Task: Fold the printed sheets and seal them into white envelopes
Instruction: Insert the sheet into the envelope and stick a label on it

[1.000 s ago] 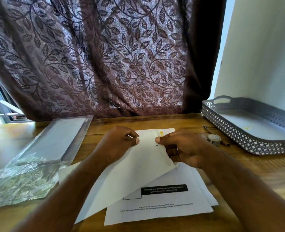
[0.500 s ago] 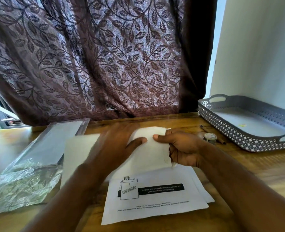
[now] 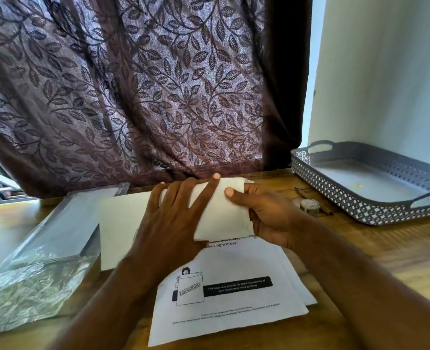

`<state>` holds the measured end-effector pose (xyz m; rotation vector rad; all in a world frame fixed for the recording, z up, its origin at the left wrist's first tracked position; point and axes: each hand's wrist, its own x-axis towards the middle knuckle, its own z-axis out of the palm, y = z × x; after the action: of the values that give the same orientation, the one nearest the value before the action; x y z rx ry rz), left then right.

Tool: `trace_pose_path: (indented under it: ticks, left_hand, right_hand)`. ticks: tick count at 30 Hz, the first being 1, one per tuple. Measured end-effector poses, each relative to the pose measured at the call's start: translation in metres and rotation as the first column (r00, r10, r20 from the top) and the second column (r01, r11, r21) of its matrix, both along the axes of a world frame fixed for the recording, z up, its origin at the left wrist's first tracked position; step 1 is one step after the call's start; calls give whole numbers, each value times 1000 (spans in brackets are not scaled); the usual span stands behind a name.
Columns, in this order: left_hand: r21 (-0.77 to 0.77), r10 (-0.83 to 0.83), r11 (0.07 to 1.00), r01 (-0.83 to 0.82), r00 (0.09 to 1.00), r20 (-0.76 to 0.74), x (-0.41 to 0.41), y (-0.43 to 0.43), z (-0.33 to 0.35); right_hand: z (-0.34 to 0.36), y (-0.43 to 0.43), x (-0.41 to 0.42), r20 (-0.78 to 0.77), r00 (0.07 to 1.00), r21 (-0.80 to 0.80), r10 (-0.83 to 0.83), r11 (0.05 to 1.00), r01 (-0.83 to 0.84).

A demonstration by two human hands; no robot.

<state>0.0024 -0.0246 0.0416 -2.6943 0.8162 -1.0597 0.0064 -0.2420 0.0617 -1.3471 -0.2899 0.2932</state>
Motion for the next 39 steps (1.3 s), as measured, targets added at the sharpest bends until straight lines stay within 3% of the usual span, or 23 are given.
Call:
trace_pose_path:
  ticks: [2, 6, 12, 16, 18, 21, 23, 25, 27, 29, 35, 39]
  left_hand:
    - [-20, 13, 1000, -13, 1000, 16, 1, 2, 1]
    - [-20, -13, 1000, 13, 1000, 26, 1, 1, -1]
    - [-45, -11, 999, 15, 996, 86, -2, 3, 4]
    - [-14, -5, 1000, 7, 995, 103, 0, 5, 3]
    - [-22, 27, 999, -25, 993, 111, 2, 9, 5]
    - [-76, 101, 993, -93, 990, 101, 6, 20, 6]
    - [-103, 137, 986, -130, 988, 68, 8, 26, 4]
    - [-120, 151, 982, -147, 988, 32, 10, 29, 1]
    - [-130, 145, 981, -143, 989, 8, 13, 31, -1]
    - [-134, 143, 981, -143, 990, -3, 14, 32, -2]
    - [-149, 174, 972, -180, 983, -49, 18, 38, -5]
    - [-134, 196, 970, -203, 978, -69, 20, 40, -10]
  right_hand:
    - [-1, 0, 2, 32, 997, -75, 67, 995, -65]
    - [-5, 0, 6, 115, 993, -217, 12, 976, 13]
    - [-6, 2, 4, 58, 995, 23, 78, 997, -79]
    - [-1, -1, 2, 72, 992, 22, 107, 994, -109]
    - [7, -8, 4, 100, 994, 42, 51, 998, -56]
    - [11, -27, 17, 116, 975, 112, -189, 978, 176]
    - [2, -44, 30, 190, 914, -14, -360, 929, 369]
    - [-14, -57, 42, 342, 854, -299, -392, 816, 494]
    - [-29, -61, 52, 481, 839, -567, -255, 639, 520]
    - [-34, -57, 56, 504, 859, -717, -90, 512, 474]
    - [-32, -45, 59, 375, 908, -911, 186, 253, 325]
    - [-31, -44, 57, 366, 918, -908, 154, 275, 316]
